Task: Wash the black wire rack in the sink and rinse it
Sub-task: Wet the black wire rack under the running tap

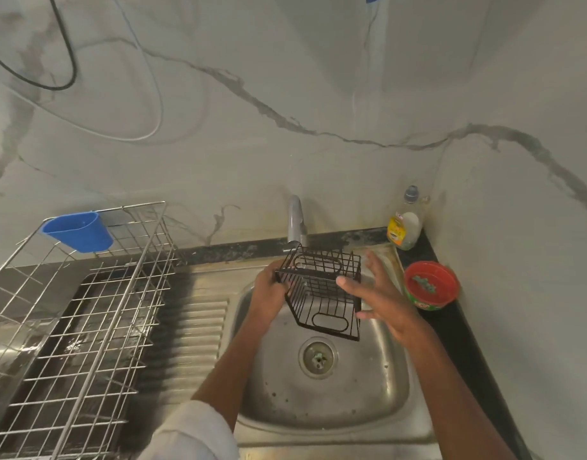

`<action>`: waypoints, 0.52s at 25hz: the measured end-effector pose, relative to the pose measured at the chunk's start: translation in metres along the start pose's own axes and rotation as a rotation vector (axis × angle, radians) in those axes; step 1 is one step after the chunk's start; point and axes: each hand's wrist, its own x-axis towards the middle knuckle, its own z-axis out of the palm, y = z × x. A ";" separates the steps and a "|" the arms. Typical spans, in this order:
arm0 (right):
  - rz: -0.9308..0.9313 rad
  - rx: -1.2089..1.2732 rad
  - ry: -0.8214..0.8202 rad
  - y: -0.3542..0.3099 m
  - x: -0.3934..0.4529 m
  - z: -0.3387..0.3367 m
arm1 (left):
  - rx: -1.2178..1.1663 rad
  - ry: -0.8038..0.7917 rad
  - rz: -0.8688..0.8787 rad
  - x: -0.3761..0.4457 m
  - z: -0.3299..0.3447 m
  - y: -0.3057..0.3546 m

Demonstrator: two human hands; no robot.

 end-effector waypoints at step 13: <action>-0.093 -0.238 0.402 0.007 -0.013 0.028 | 0.157 -0.139 0.078 0.021 0.018 0.003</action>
